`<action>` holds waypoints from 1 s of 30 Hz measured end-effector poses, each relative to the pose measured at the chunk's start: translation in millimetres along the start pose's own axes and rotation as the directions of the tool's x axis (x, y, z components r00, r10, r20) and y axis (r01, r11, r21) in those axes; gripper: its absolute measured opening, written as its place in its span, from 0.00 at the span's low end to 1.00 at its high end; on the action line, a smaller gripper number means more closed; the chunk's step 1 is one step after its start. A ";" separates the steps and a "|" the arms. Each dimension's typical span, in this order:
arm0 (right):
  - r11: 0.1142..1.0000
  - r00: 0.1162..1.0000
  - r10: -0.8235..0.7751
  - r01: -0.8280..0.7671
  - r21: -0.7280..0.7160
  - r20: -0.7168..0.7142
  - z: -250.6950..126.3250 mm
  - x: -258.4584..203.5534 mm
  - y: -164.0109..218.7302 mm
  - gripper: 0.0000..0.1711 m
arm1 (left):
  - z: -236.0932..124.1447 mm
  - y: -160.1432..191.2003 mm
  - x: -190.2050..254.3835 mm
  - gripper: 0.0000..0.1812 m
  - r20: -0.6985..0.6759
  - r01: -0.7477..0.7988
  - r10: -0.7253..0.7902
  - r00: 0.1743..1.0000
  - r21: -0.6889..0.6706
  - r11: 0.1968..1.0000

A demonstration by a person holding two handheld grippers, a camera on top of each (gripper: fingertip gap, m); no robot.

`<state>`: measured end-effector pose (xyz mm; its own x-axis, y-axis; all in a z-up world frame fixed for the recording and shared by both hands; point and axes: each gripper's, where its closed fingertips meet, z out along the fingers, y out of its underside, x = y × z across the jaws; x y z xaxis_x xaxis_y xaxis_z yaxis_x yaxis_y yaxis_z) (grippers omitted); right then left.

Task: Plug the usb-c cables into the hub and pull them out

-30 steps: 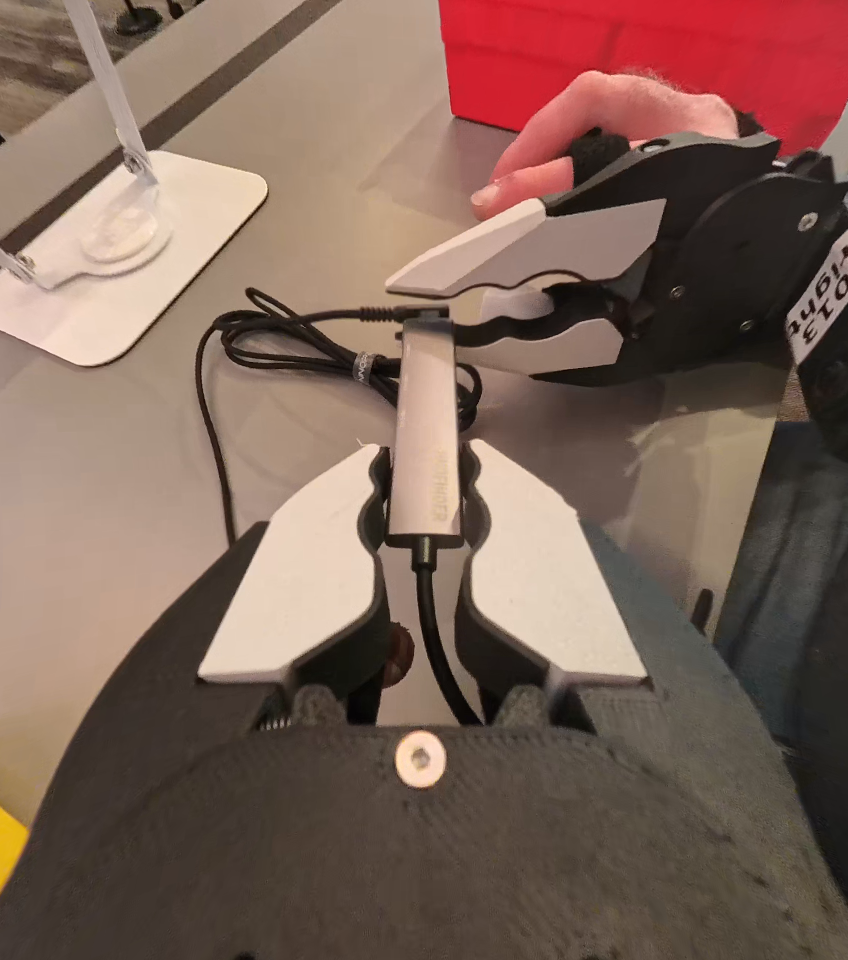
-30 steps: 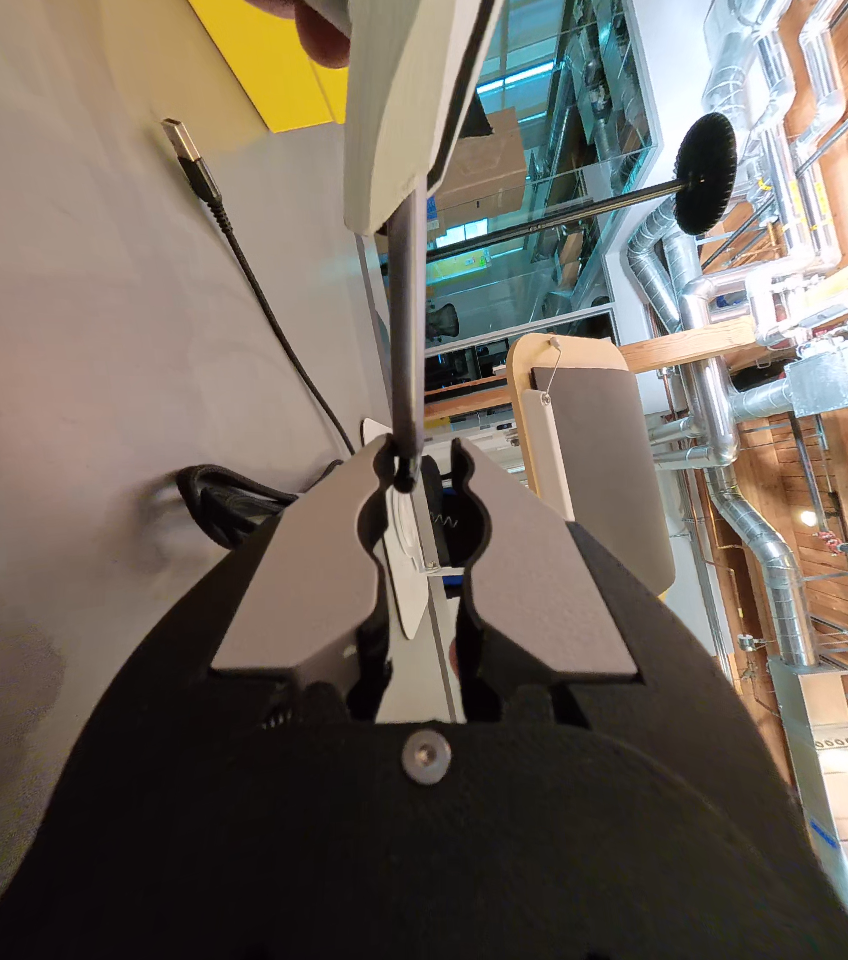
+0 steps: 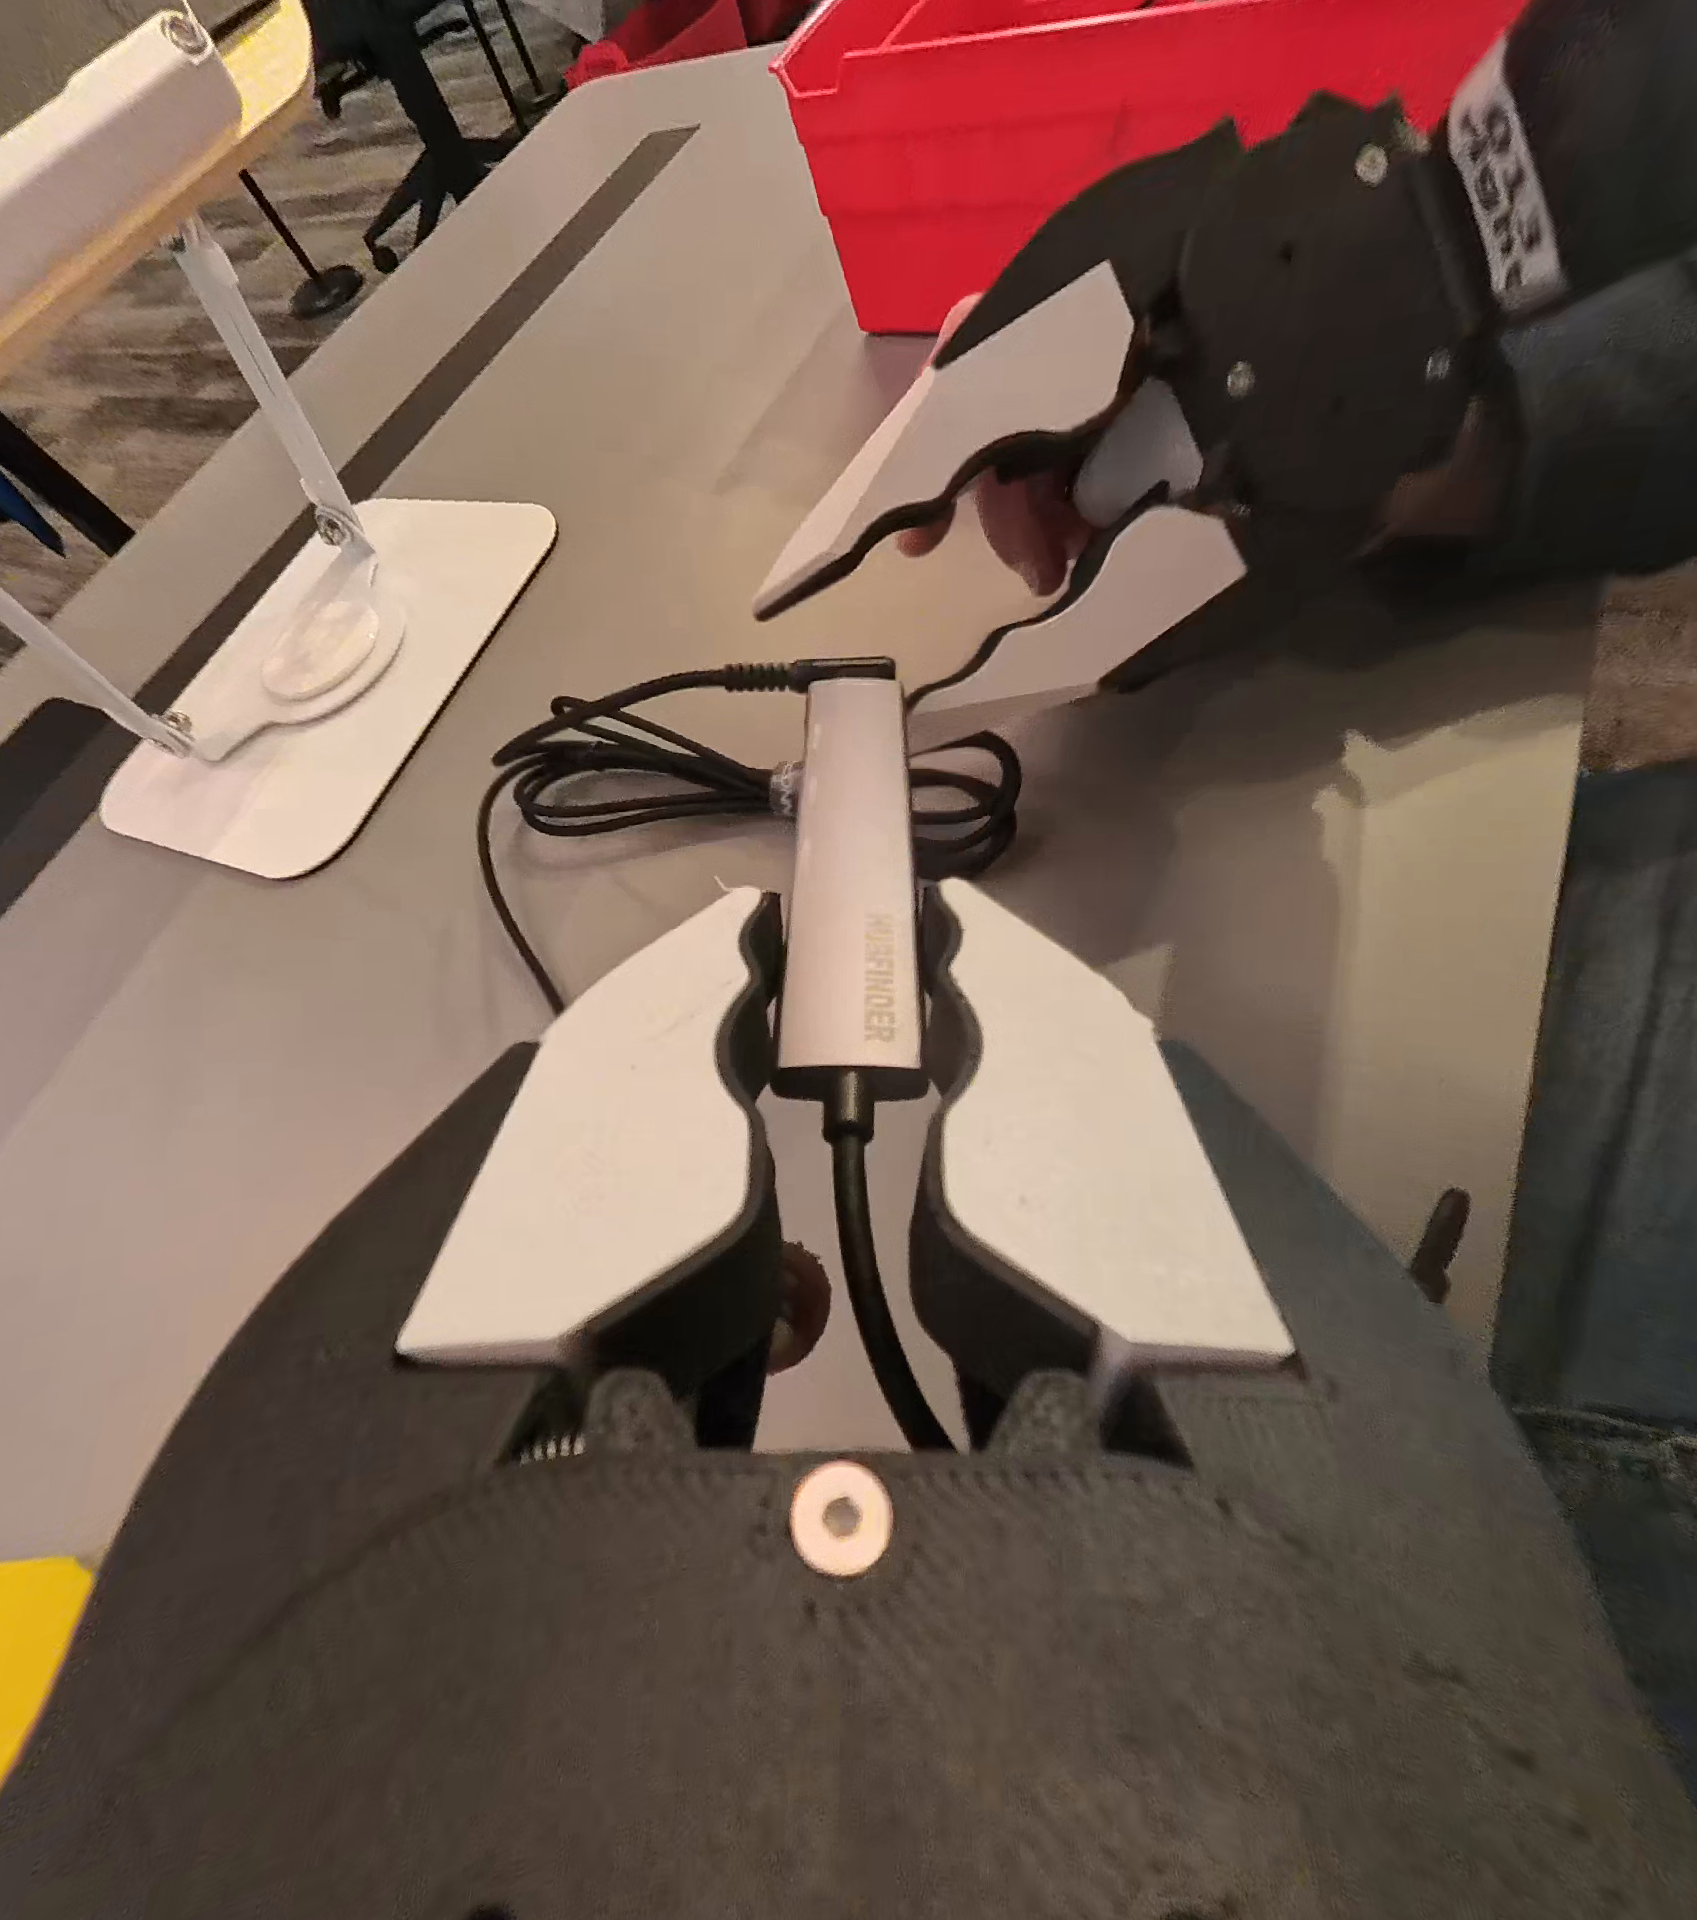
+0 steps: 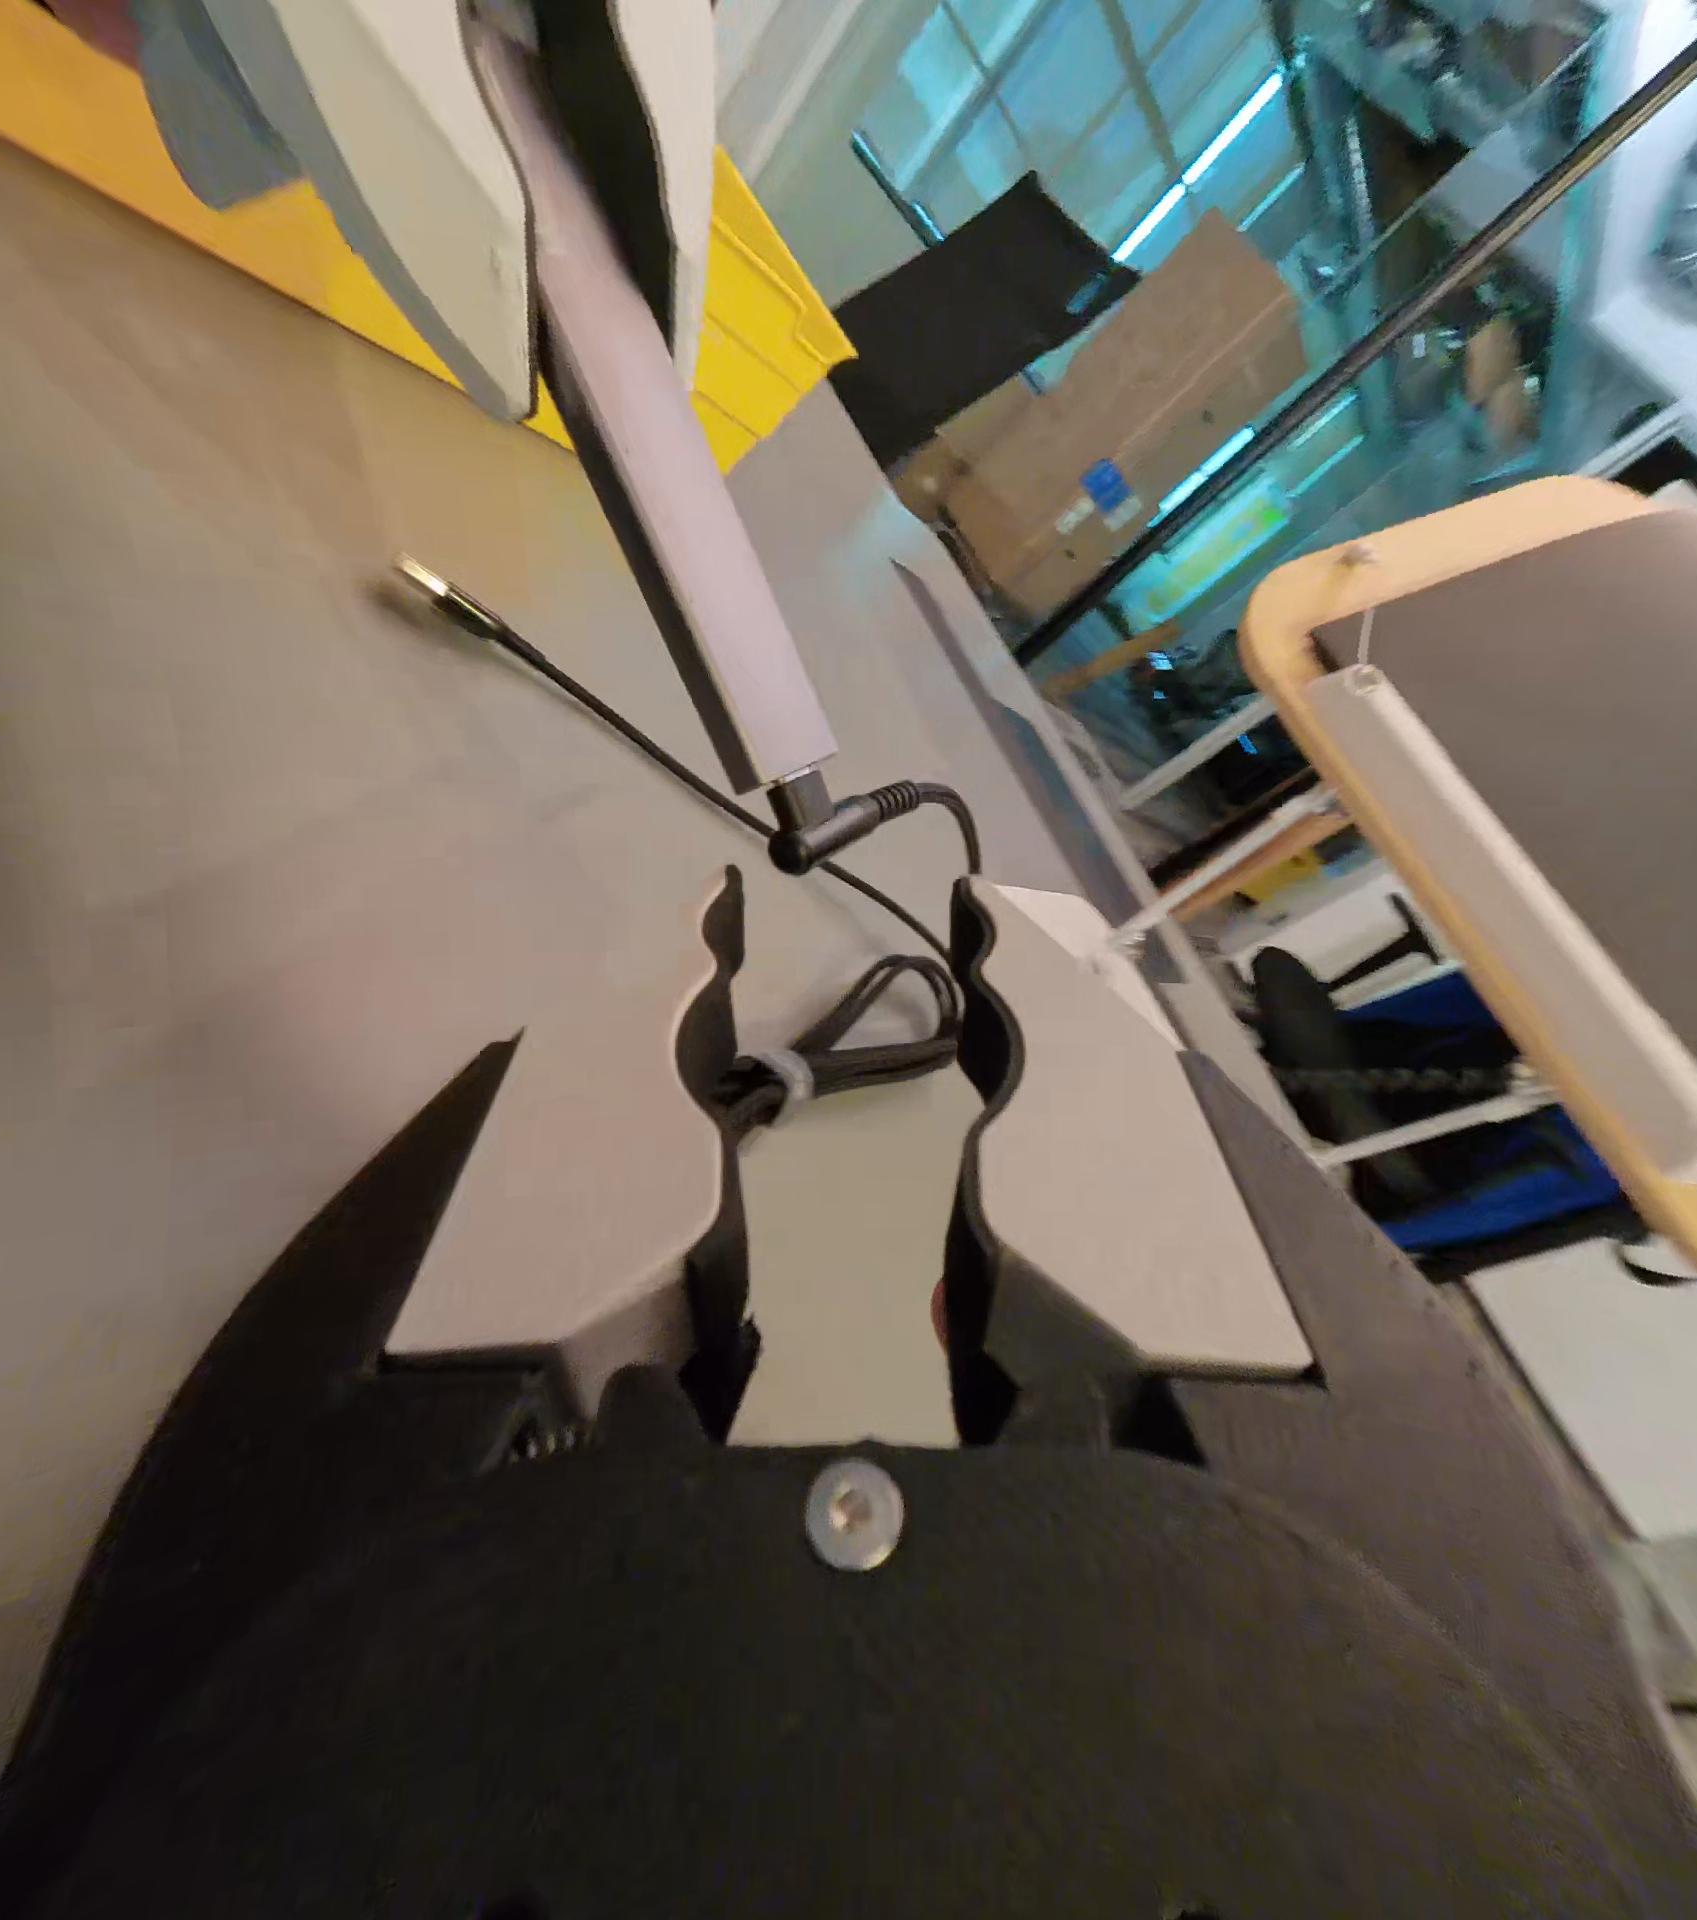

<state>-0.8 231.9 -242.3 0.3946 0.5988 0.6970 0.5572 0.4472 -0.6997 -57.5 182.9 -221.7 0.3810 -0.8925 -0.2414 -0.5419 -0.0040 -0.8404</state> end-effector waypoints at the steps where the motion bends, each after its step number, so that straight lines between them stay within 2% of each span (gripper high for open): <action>1: 1.000 0.999 0.025 -0.025 0.012 0.027 -0.3 -2.2 -0.9 0.25 | -0.3 1.6 -0.2 0.14 0.001 -0.030 0.030 1.000 -0.009 1.000; 6: 0.997 0.993 -0.074 0.071 0.040 0.092 -0.7 -15.2 -9.9 0.38 | -1.3 6.4 2.7 0.14 0.005 -0.177 0.178 0.984 -0.069 0.982; 9: 0.992 0.983 -0.118 0.112 0.052 0.138 1.9 -23.7 -15.8 0.40 | -0.8 4.8 7.9 0.14 0.003 -0.278 0.279 0.960 -0.098 0.956; 12: 0.987 0.972 -0.158 0.150 0.059 0.172 3.6 -26.9 -18.3 0.34 | 0.3 6.2 12.6 0.14 0.001 -0.387 0.392 0.920 -0.145 0.911; 17: 0.980 0.946 -0.200 0.198 0.034 0.253 7.6 -35.0 -9.7 0.19 | 1.7 3.3 19.4 0.14 0.009 -0.485 0.493 0.870 -0.164 0.859; 26: 0.972 0.935 -0.231 0.234 0.019 0.270 10.0 -42.6 -3.3 0.18 | 3.2 7.1 22.3 0.14 0.011 -0.565 0.578 0.816 -0.196 0.801; 30: 0.981 0.931 -0.191 0.193 0.025 0.311 8.2 -47.8 -3.3 0.21 | 3.2 9.3 22.4 0.14 0.013 -0.626 0.645 0.764 -0.227 0.746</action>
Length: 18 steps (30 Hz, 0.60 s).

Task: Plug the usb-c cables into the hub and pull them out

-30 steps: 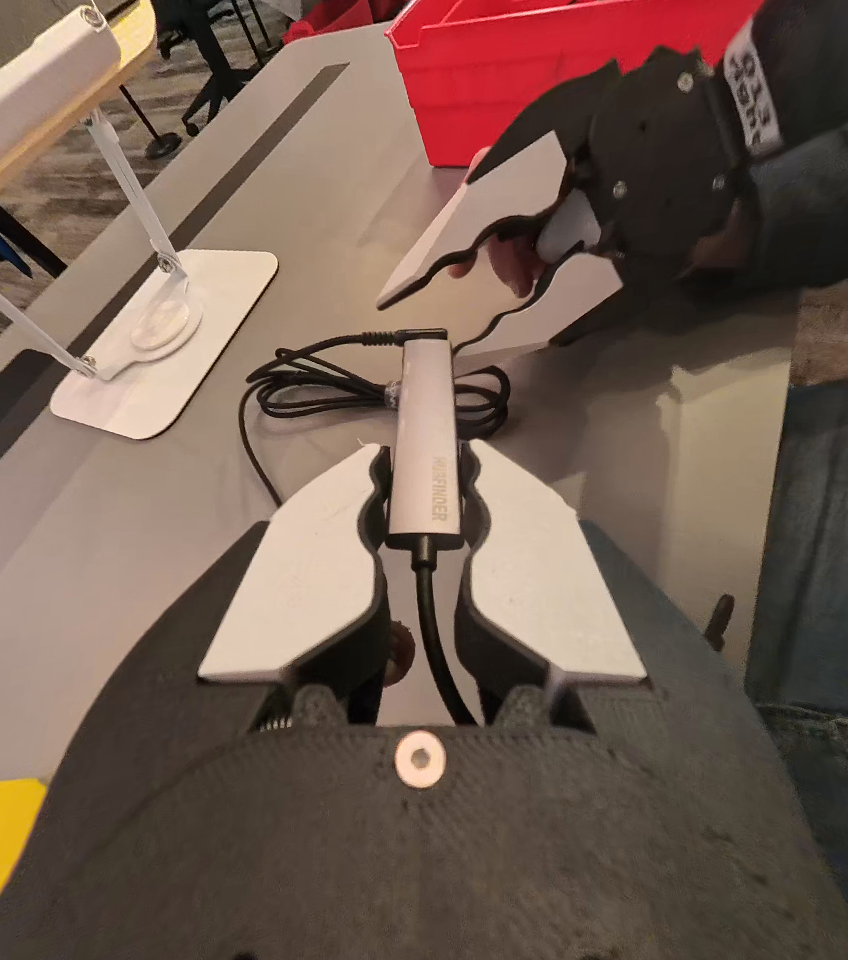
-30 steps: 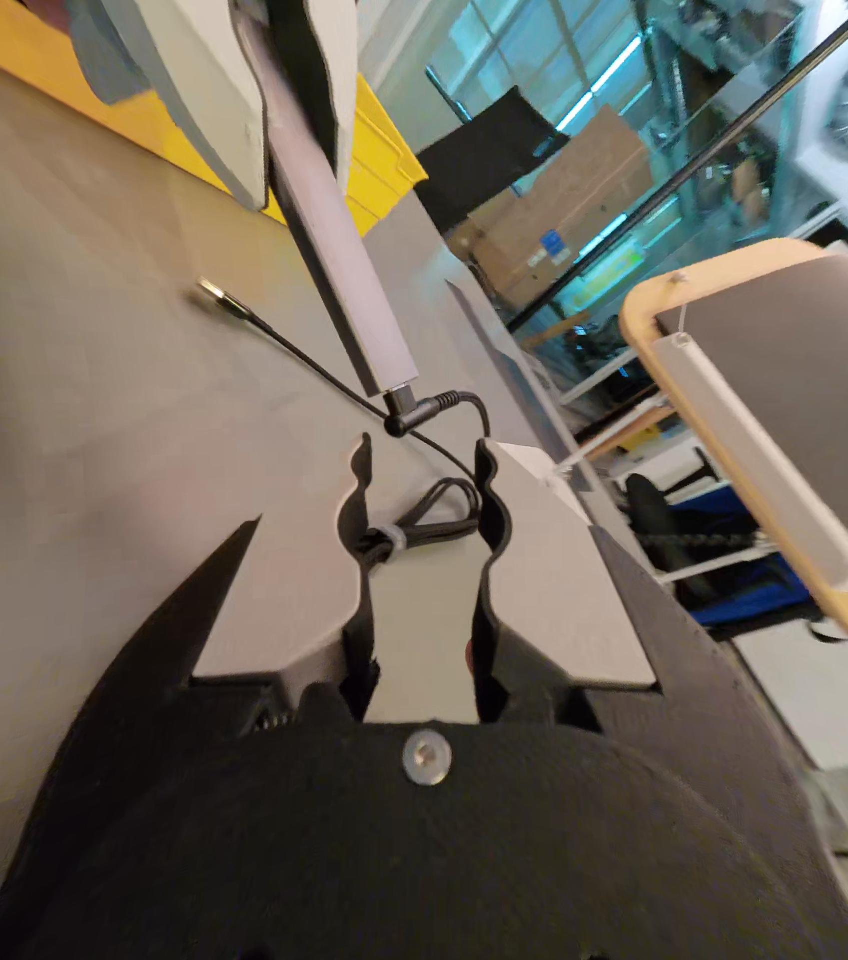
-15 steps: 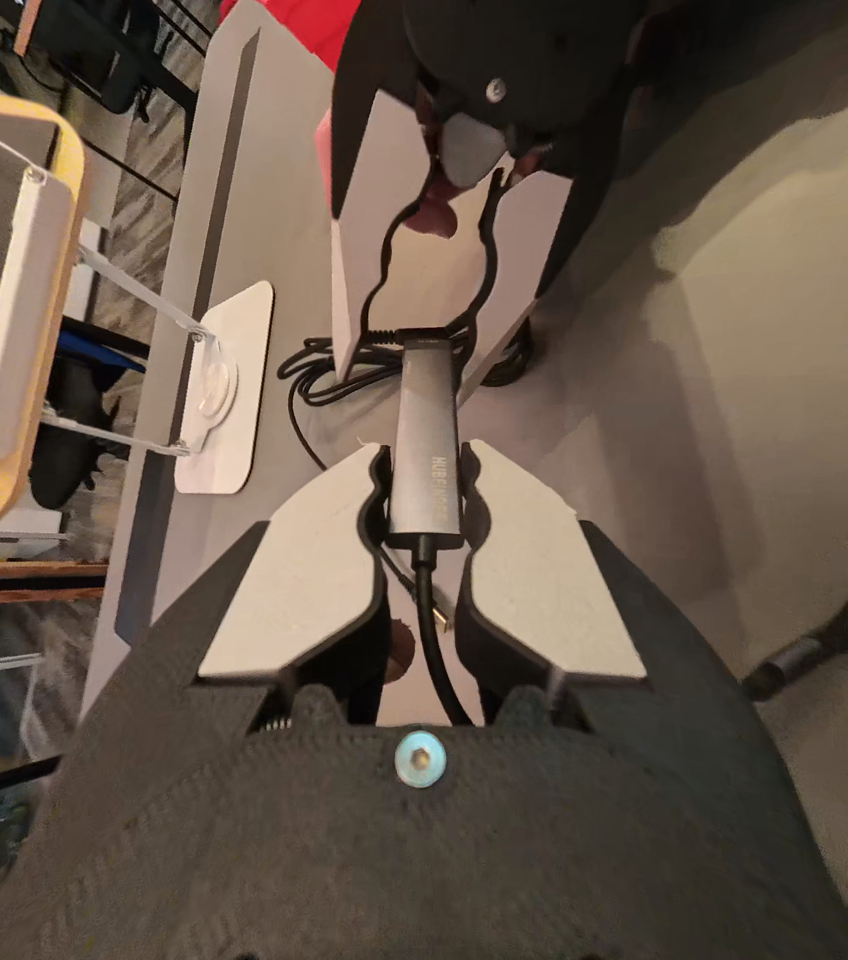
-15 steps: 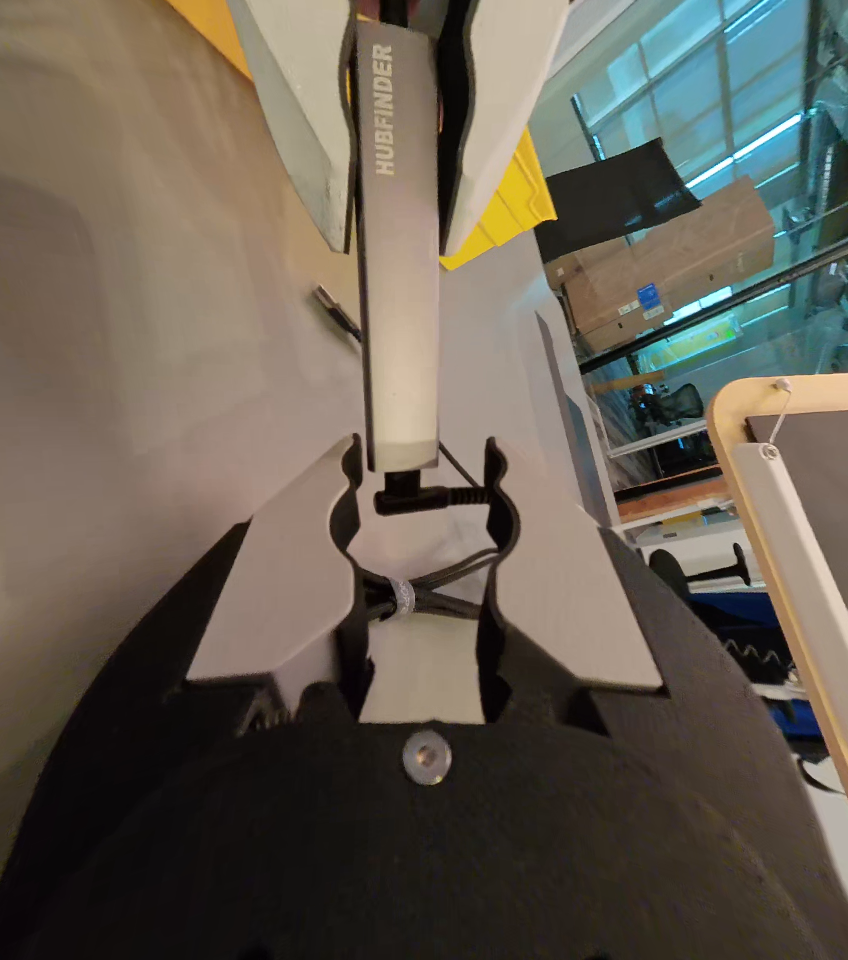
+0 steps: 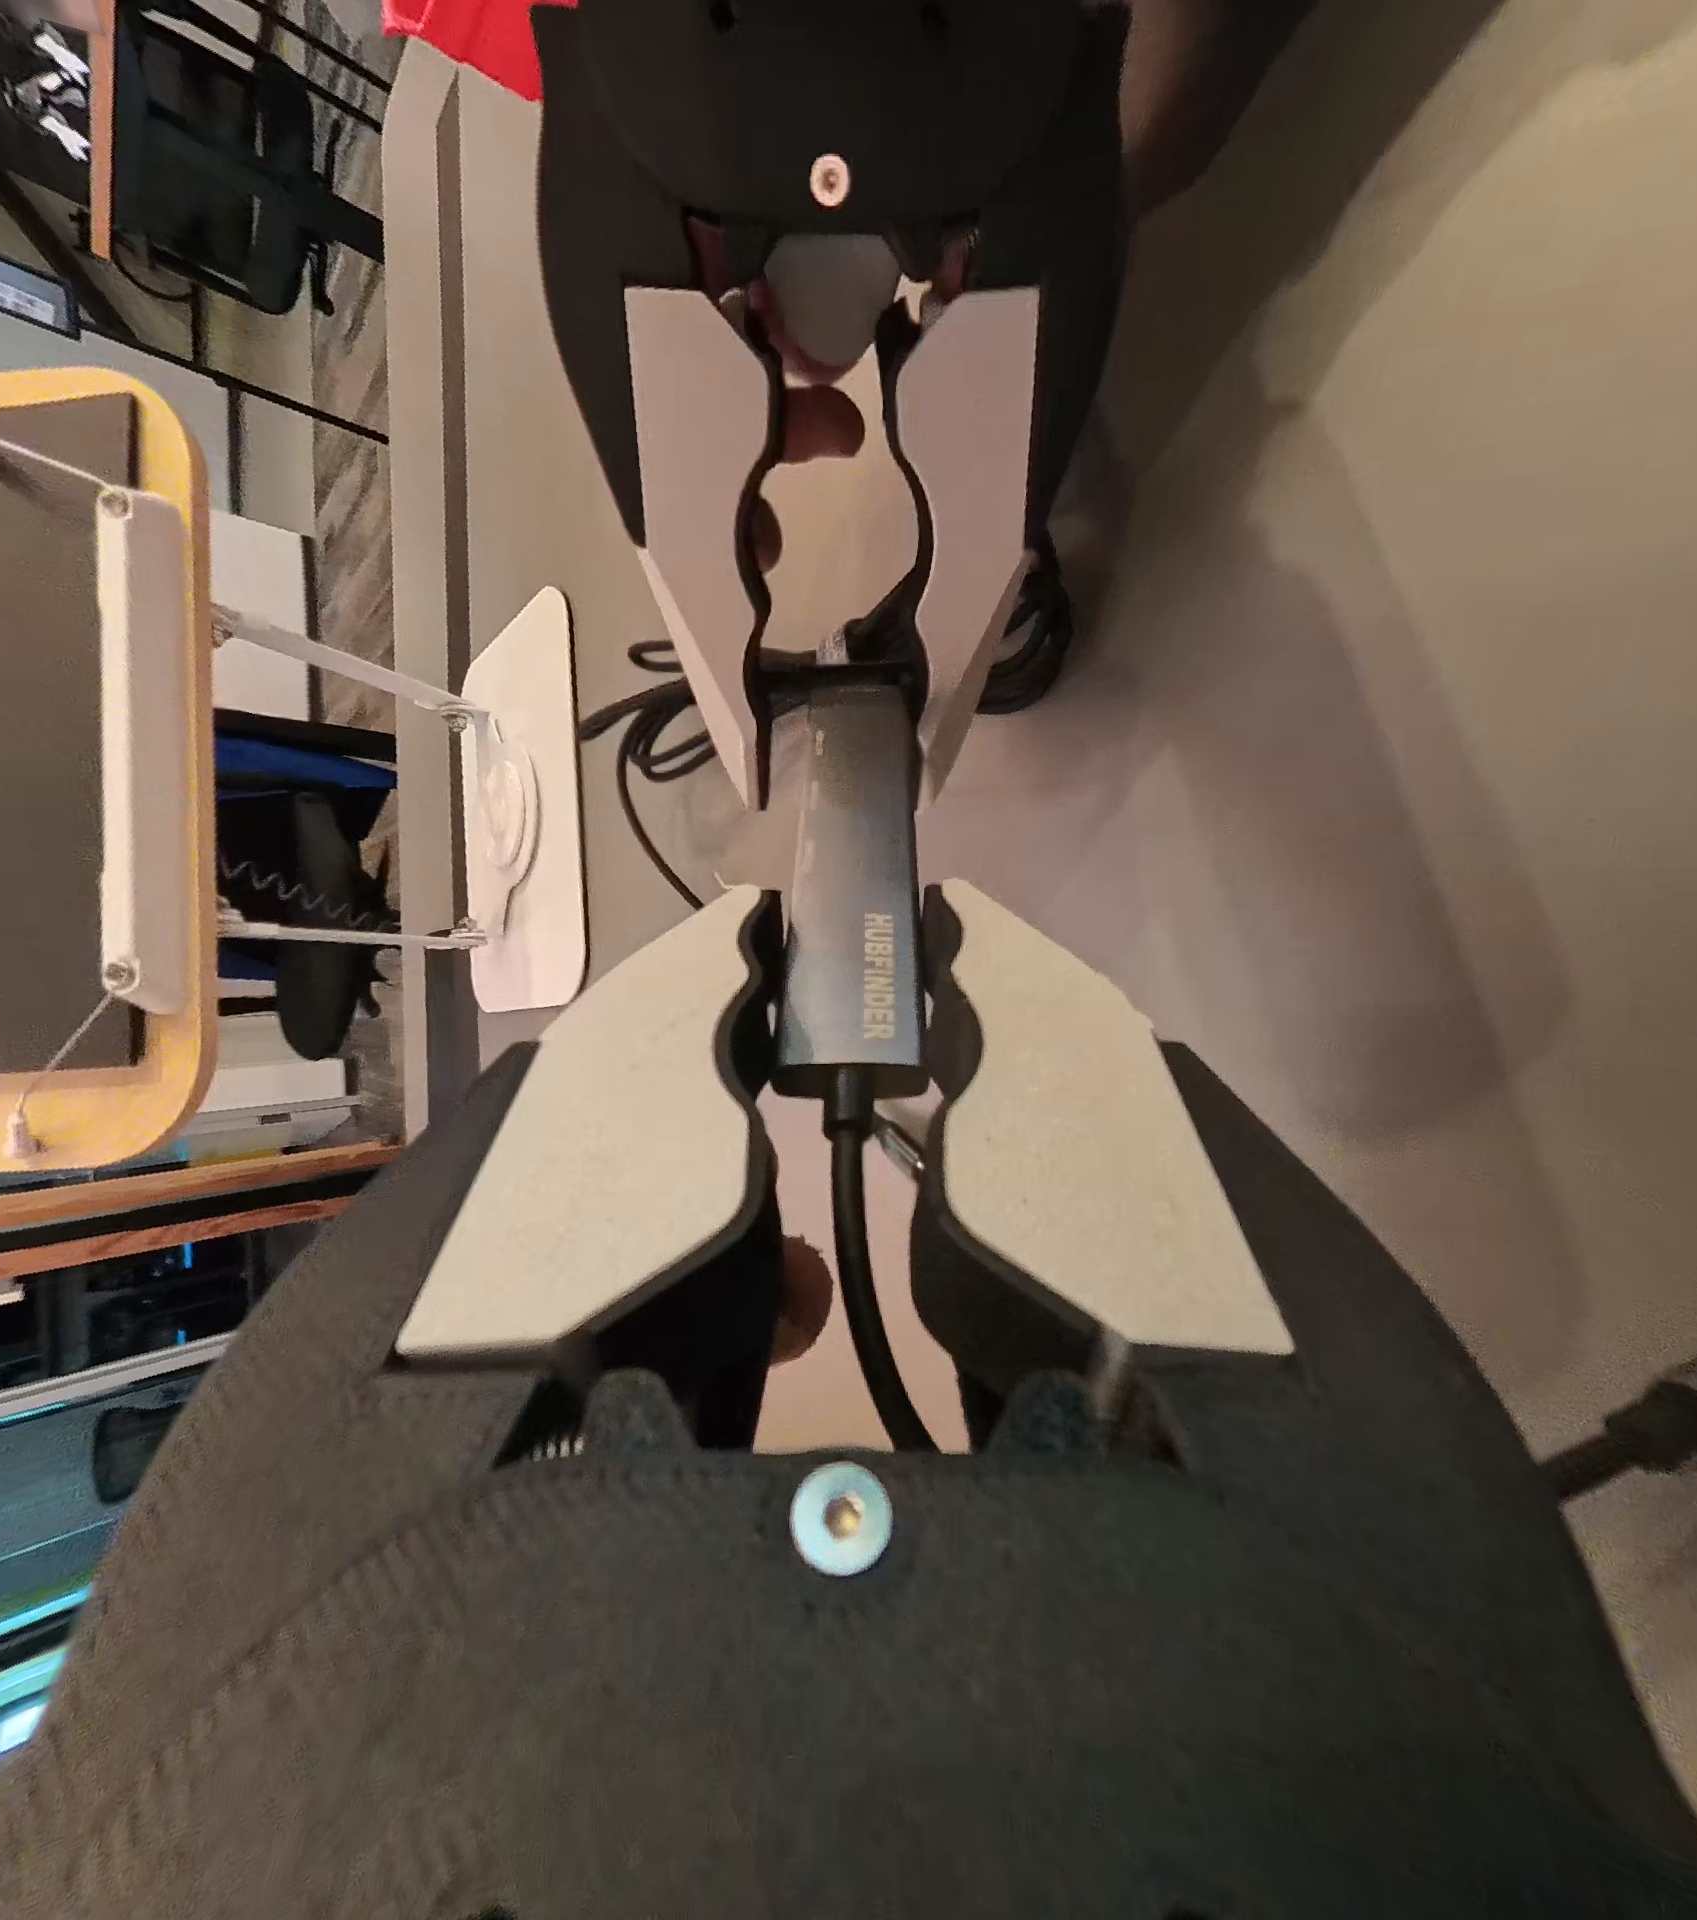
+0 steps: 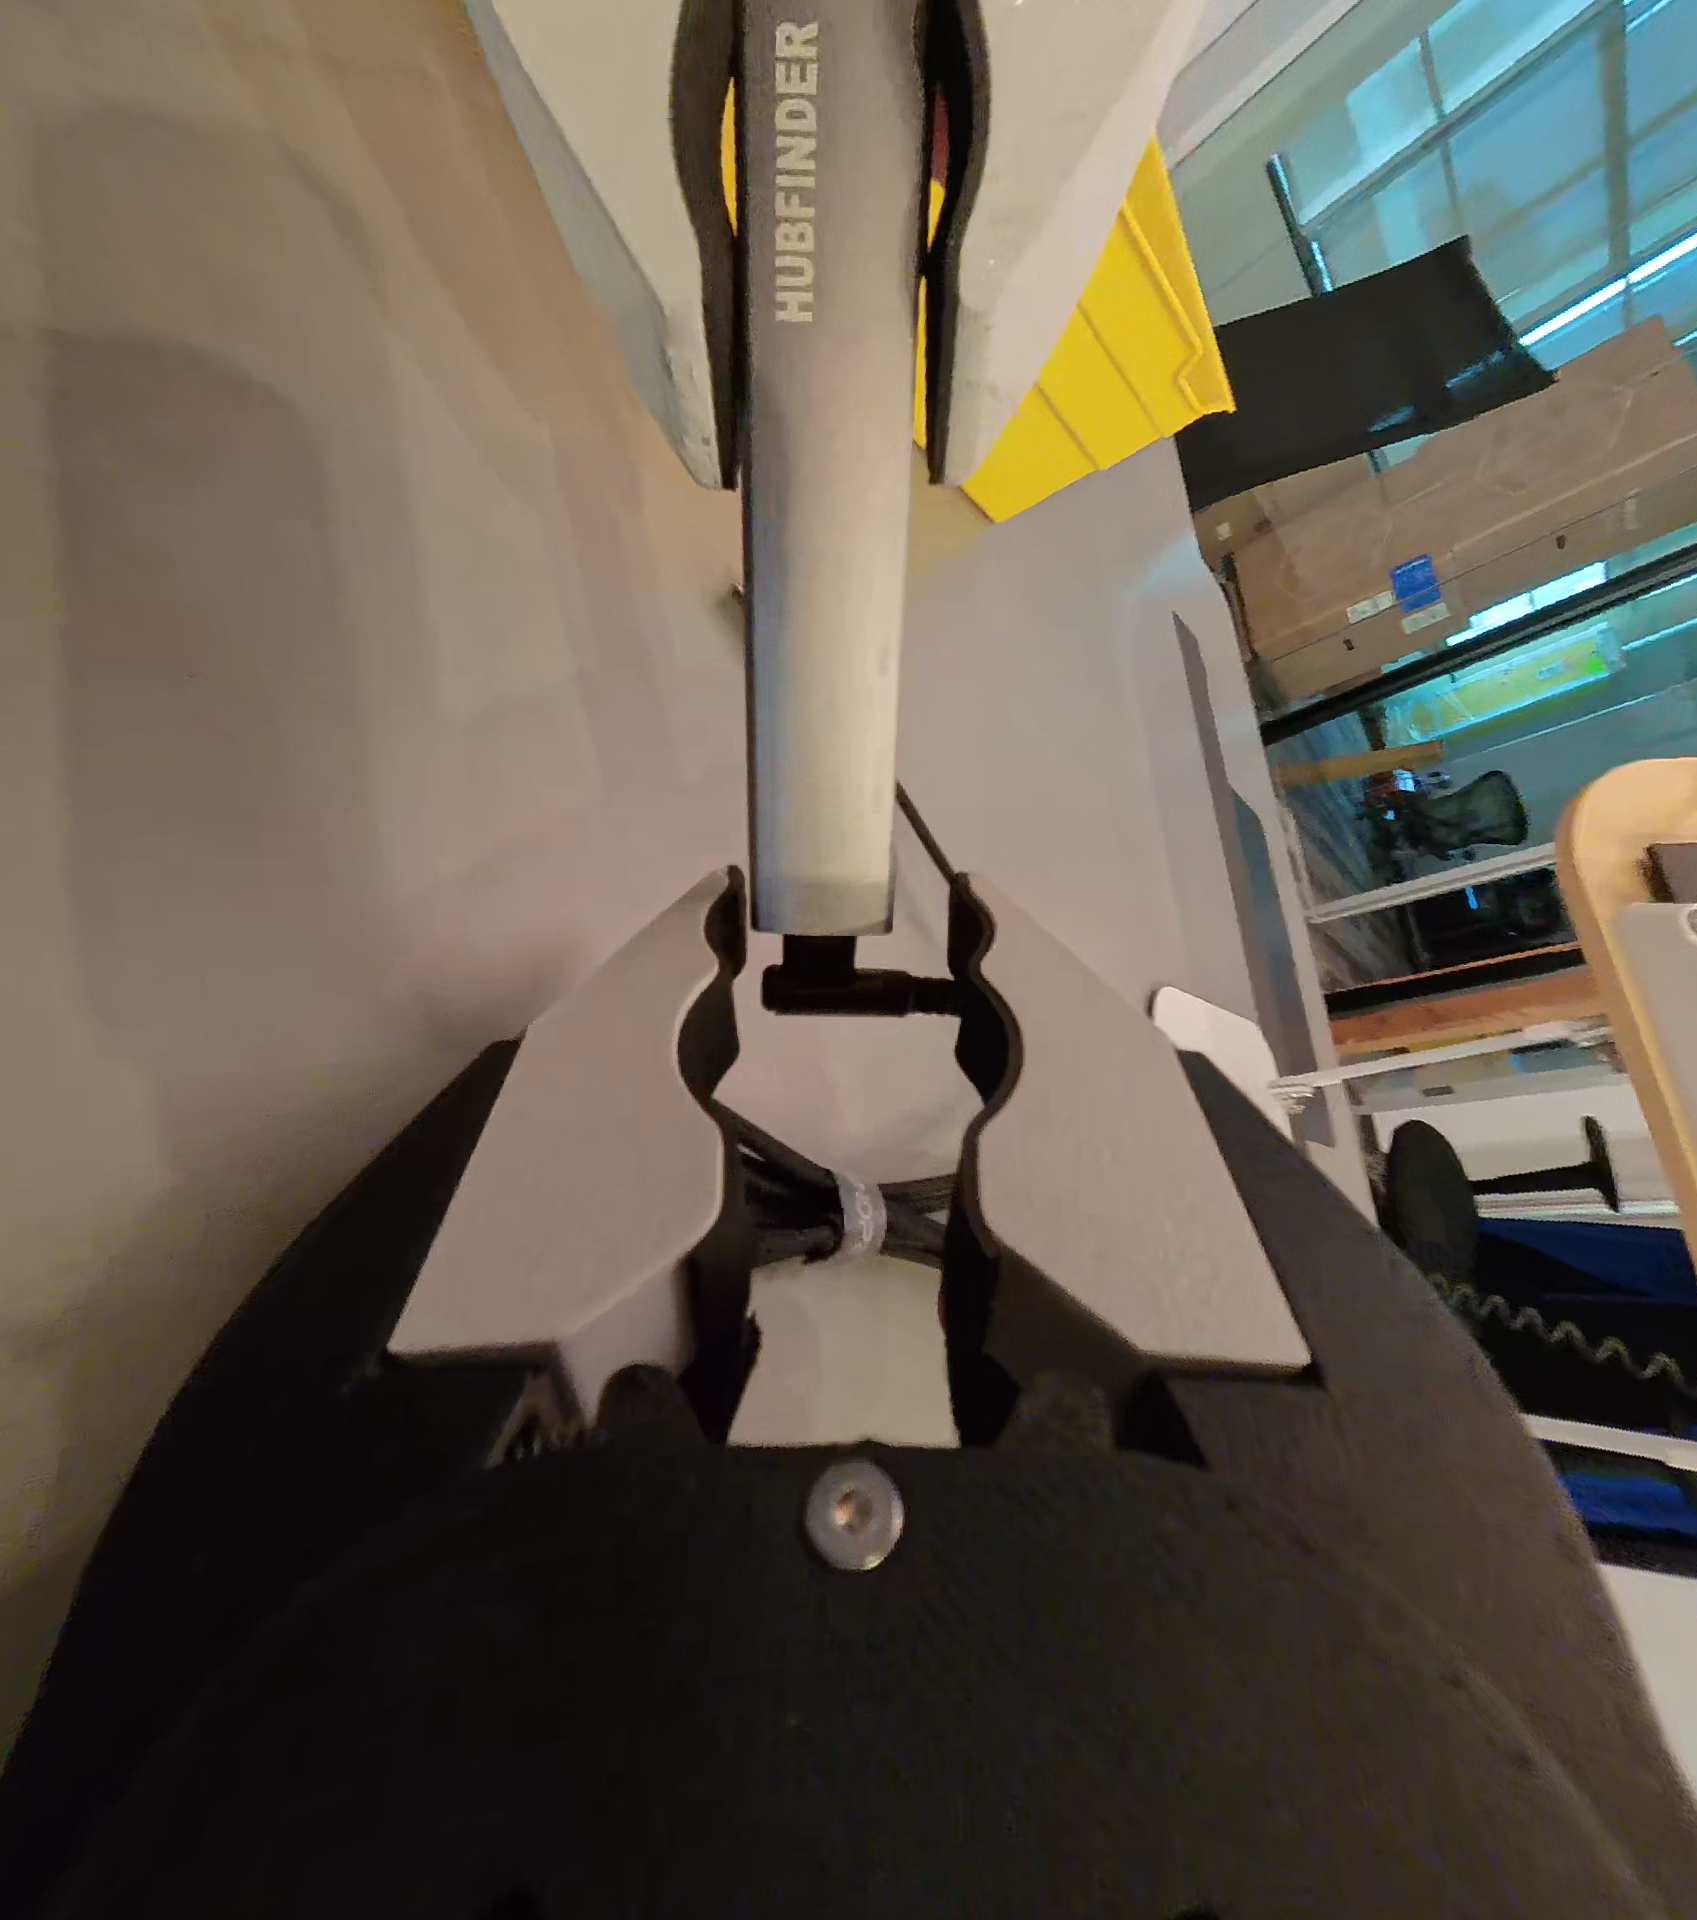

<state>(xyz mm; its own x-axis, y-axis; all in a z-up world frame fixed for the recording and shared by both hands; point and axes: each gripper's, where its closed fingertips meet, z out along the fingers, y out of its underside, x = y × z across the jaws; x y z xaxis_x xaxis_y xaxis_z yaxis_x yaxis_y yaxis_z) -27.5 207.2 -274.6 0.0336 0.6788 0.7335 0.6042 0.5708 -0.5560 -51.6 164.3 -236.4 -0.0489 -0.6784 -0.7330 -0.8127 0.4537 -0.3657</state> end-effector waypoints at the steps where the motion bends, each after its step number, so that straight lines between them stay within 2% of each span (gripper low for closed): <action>1: 1.000 1.000 0.012 -0.013 0.005 0.013 0.3 -1.9 -0.3 0.25 | 0.0 0.2 0.0 0.14 0.003 -0.008 0.008 1.000 -0.003 1.000; 3: 1.000 1.000 0.017 -0.017 -0.003 0.020 1.1 -3.6 0.3 0.26 | 0.7 2.7 -1.1 0.14 0.016 -0.034 0.034 0.999 -0.013 0.999; 8: 0.995 0.996 -0.075 0.073 -0.061 -0.037 0.3 2.8 4.3 0.14 | 3.1 4.6 -2.9 0.14 0.032 -0.045 0.045 0.998 -0.012 0.999; 18: 0.983 0.992 -0.103 0.091 -0.160 -0.071 6.1 4.6 12.1 0.12 | 12.6 26.5 -8.1 0.16 0.026 0.036 -0.034 0.999 -0.086 0.996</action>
